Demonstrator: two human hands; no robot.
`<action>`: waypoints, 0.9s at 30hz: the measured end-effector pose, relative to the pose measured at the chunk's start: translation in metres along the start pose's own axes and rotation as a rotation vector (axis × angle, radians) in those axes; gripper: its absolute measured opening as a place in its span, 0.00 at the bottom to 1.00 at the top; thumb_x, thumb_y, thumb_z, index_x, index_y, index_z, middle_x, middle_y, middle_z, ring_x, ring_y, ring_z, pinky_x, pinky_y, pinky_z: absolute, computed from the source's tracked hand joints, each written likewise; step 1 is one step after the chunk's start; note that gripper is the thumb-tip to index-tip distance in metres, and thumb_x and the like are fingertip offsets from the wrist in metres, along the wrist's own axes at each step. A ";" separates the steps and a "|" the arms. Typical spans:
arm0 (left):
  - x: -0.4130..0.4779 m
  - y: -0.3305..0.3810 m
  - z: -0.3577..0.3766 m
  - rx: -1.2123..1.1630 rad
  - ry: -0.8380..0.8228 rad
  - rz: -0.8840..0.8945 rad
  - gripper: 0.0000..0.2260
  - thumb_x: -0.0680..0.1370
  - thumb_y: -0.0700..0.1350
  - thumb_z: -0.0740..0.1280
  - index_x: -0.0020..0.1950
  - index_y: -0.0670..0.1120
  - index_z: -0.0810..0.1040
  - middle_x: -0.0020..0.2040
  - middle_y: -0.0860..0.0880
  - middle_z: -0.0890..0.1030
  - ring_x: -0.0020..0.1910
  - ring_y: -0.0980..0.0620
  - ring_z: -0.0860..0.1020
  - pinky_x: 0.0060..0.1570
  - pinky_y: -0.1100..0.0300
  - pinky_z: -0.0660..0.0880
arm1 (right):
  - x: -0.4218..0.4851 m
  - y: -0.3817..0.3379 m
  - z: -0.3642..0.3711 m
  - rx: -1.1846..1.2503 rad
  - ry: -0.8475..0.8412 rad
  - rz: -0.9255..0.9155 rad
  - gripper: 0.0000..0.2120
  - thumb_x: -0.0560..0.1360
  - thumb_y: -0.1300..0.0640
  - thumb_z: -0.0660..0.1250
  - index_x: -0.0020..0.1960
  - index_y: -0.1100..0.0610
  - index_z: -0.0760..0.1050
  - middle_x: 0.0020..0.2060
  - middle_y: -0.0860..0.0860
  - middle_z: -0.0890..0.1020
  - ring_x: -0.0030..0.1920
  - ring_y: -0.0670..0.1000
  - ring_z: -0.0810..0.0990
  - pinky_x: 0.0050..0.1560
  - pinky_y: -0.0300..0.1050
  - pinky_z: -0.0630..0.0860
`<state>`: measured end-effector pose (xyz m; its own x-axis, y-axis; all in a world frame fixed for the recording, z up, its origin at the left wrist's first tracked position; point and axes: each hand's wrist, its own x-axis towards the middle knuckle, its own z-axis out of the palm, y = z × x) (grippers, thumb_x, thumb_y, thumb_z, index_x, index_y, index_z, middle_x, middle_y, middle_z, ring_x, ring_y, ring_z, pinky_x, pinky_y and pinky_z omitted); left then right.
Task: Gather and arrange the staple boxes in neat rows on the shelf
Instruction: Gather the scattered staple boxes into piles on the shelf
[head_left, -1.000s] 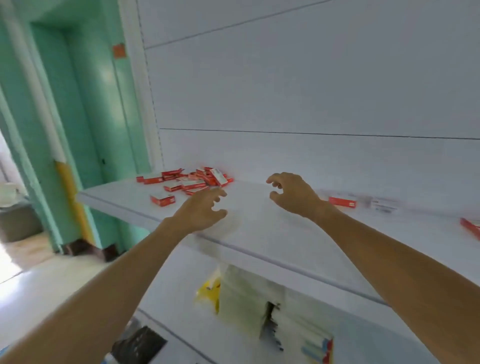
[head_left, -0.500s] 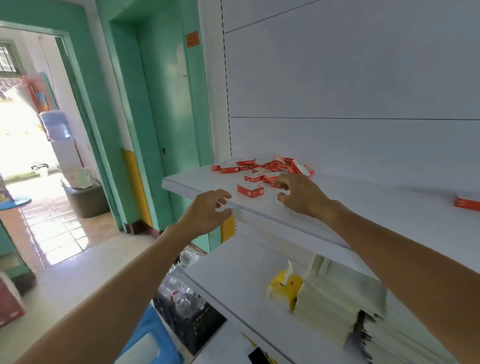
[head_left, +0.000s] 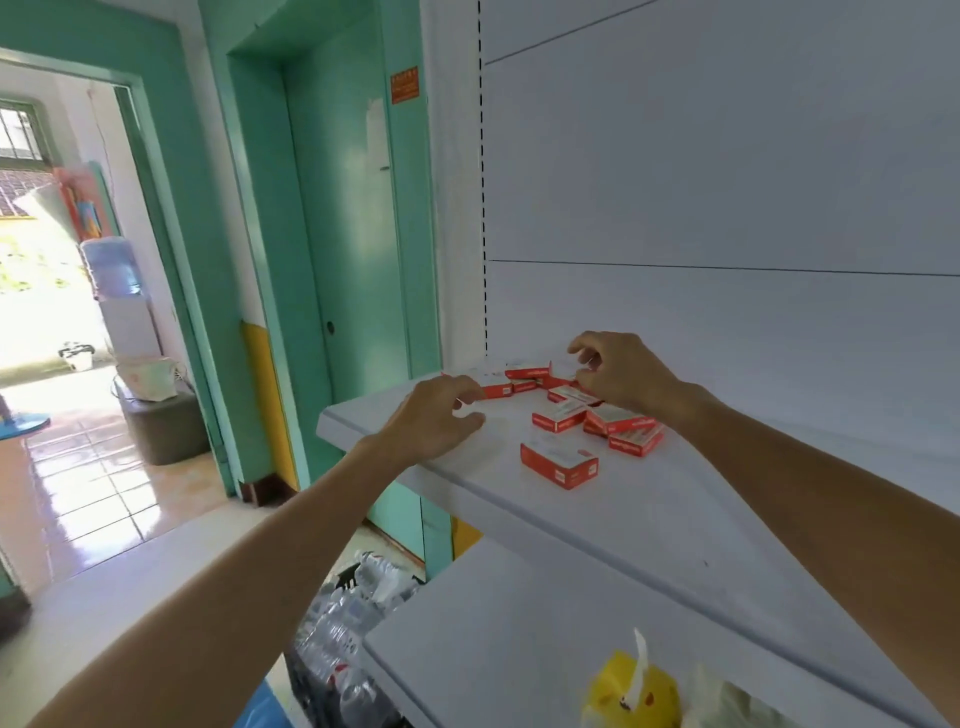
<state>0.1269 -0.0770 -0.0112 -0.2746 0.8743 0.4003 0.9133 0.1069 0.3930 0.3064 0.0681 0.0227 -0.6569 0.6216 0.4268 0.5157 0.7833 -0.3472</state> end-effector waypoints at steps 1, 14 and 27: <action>0.009 -0.006 0.002 -0.003 0.012 0.002 0.14 0.76 0.45 0.66 0.61 0.46 0.75 0.58 0.48 0.78 0.49 0.56 0.72 0.52 0.64 0.69 | 0.009 0.001 0.004 -0.010 -0.002 -0.003 0.17 0.75 0.59 0.65 0.63 0.58 0.72 0.56 0.55 0.78 0.54 0.53 0.78 0.58 0.48 0.75; 0.105 -0.085 0.018 0.036 -0.091 0.013 0.17 0.75 0.46 0.67 0.63 0.46 0.74 0.60 0.44 0.75 0.59 0.46 0.73 0.57 0.58 0.67 | 0.089 -0.004 0.067 -0.067 -0.187 0.021 0.18 0.74 0.56 0.68 0.62 0.57 0.73 0.58 0.54 0.79 0.56 0.50 0.77 0.57 0.40 0.72; 0.146 -0.131 0.034 0.001 -0.231 0.092 0.18 0.76 0.51 0.65 0.64 0.48 0.72 0.58 0.44 0.76 0.57 0.44 0.75 0.55 0.54 0.71 | 0.122 -0.017 0.109 -0.141 -0.271 0.010 0.25 0.70 0.45 0.70 0.64 0.53 0.73 0.55 0.45 0.78 0.50 0.45 0.70 0.46 0.34 0.65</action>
<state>-0.0221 0.0529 -0.0326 -0.1146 0.9655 0.2338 0.9316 0.0227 0.3628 0.1577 0.1295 -0.0101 -0.7643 0.6195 0.1791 0.5819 0.7822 -0.2224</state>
